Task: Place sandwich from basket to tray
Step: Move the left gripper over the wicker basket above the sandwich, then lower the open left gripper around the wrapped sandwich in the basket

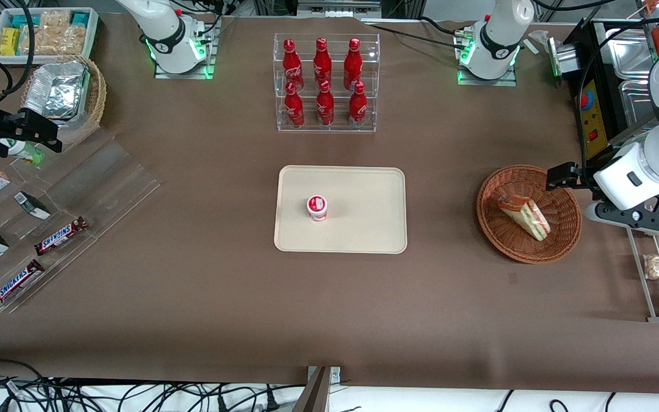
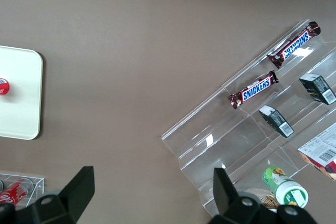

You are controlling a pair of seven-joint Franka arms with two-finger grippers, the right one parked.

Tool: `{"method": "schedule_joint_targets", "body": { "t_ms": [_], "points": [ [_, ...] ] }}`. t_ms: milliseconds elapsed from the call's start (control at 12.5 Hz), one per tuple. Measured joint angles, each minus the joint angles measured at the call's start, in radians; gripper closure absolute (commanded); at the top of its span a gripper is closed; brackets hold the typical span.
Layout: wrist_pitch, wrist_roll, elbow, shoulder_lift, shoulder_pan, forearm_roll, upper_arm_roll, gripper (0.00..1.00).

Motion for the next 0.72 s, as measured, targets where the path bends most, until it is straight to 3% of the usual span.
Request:
{"method": "schedule_joint_targets", "body": {
  "t_ms": [399, 717],
  "points": [
    [-0.001, -0.038, 0.0, 0.044, 0.058, 0.043, 0.003, 0.0],
    [0.045, -0.26, -0.005, 0.111, 0.1, 0.052, 0.001, 0.0]
  ]
}}
